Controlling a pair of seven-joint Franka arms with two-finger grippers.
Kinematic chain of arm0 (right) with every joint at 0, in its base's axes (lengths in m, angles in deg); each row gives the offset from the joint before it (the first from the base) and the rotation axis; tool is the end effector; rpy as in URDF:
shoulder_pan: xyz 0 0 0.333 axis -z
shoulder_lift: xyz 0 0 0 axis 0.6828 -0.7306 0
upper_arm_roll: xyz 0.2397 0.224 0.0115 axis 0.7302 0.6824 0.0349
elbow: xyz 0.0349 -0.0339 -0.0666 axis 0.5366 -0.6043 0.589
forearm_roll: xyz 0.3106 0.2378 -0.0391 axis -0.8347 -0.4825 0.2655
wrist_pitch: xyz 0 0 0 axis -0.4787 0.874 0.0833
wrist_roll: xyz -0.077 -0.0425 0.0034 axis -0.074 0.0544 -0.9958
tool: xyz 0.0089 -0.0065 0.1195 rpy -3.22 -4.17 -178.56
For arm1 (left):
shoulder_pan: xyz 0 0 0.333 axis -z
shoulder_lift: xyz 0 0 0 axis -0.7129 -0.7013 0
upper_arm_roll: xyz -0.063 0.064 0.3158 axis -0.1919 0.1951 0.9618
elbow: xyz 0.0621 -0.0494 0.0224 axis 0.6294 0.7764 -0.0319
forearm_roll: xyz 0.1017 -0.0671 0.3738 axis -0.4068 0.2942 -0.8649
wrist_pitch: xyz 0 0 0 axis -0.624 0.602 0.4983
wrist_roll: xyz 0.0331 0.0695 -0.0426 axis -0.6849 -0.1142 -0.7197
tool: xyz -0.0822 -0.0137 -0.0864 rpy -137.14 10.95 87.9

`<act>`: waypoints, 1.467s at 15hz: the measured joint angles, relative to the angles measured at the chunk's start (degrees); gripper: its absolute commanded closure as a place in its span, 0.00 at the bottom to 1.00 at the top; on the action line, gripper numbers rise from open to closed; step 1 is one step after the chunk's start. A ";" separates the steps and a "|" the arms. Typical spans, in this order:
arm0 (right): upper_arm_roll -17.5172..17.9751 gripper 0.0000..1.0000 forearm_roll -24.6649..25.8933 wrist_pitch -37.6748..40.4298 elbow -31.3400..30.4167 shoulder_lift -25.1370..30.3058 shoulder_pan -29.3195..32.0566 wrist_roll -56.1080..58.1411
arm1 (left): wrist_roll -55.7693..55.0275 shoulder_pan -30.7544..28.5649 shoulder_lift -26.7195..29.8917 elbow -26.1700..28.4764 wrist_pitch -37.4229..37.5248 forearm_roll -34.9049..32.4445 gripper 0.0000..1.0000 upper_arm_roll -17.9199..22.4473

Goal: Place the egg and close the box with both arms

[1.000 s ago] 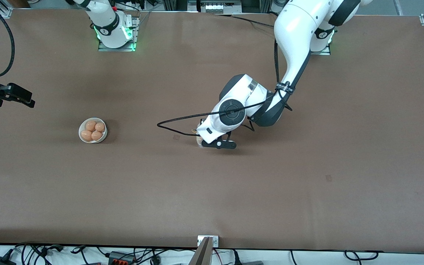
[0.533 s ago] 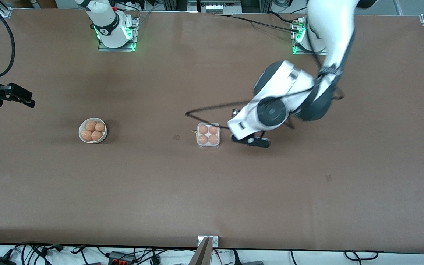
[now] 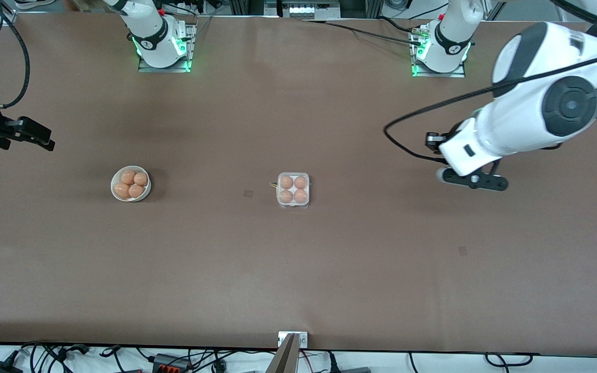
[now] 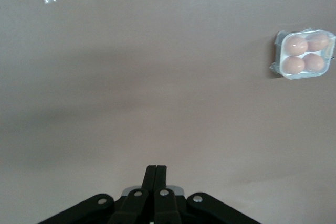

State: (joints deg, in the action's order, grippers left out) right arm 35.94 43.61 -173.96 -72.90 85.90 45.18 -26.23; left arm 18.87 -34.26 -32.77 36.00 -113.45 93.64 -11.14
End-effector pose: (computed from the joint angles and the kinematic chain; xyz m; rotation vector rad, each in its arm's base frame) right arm 0.5743 -0.0247 0.5763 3.1238 -0.0249 0.0138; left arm 0.5947 -0.1769 0.5092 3.0209 -0.1610 -0.4393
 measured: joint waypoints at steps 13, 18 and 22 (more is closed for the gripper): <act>0.02 0.00 0.00 -0.18 -0.73 1.21 0.02 0.00 | 2.01 -5.87 10.76 13.11 -7.70 -6.00 0.00 0.90; 0.11 0.00 0.00 -0.31 -0.59 1.22 0.02 0.00 | -4.48 -8.57 10.39 12.99 -8.18 -7.60 0.00 1.42; 0.16 0.00 0.00 0.23 -0.59 1.22 0.02 0.00 | -4.99 -8.56 10.37 11.50 -9.57 -11.59 0.00 1.18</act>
State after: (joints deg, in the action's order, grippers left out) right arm 36.10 43.61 -173.73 -73.48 87.12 45.20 -26.23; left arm 13.89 -42.82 -22.40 47.49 -123.02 82.05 -9.95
